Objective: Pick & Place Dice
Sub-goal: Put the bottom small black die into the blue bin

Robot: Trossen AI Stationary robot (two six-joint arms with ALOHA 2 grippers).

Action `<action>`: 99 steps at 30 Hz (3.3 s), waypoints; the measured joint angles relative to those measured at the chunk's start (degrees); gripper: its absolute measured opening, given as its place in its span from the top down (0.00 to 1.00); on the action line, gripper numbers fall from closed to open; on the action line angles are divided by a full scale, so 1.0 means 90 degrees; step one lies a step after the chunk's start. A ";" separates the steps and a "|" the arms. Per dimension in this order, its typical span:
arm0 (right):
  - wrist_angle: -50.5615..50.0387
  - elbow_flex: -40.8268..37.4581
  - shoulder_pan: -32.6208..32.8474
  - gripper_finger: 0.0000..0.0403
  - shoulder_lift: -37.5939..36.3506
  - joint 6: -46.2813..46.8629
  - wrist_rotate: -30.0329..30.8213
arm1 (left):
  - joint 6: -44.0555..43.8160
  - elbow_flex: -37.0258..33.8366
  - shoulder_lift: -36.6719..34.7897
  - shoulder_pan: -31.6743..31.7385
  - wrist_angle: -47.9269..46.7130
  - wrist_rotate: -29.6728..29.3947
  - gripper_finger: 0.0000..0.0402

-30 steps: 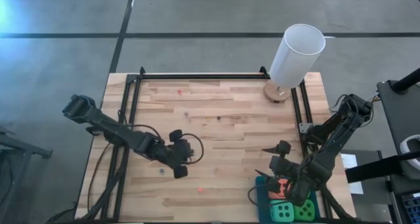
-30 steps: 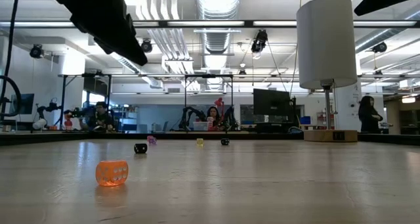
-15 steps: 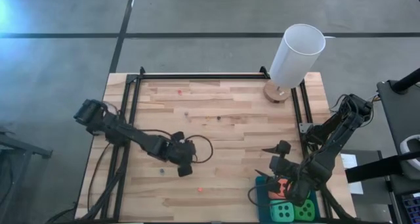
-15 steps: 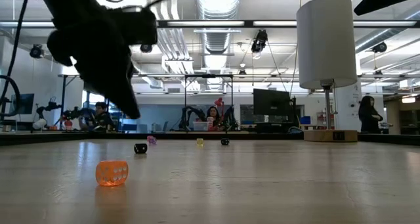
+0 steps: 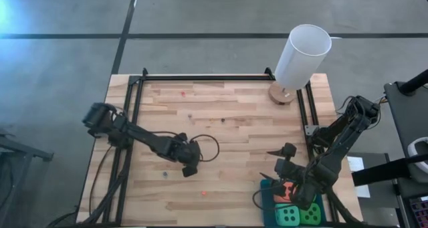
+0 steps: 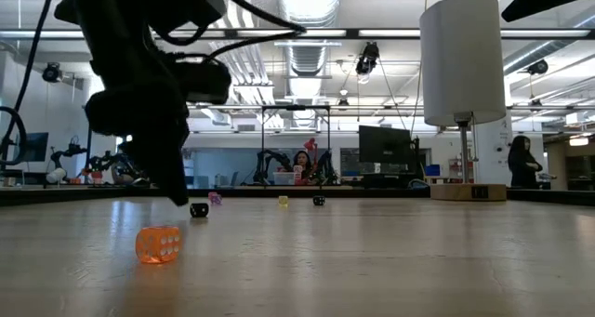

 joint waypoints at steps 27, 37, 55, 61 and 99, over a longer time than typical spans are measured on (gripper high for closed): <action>0.0032 -0.0004 0.0000 0.01 -0.0002 -0.0019 0.0002 | 0.0104 0.0005 0.0242 0.0017 0.0126 -0.0005 0.80; 0.0117 -0.0004 0.0000 0.01 -0.0002 -0.0077 0.0002 | 0.0167 0.0002 0.0245 0.0021 0.0250 -0.0002 0.80; 0.0146 -0.0004 0.0000 0.01 -0.0001 -0.0148 0.0002 | 0.0818 0.0005 0.0386 0.0139 0.1373 -0.0001 0.80; 0.0148 -0.0004 0.0000 0.01 -0.0002 -0.0148 0.0002 | 0.1208 0.0069 0.0362 0.0228 0.1517 -0.0054 0.80; 0.0167 -0.0004 -0.0005 0.01 -0.0002 -0.0170 0.0005 | 0.1947 0.0058 0.1079 0.0342 0.3263 -0.0440 0.80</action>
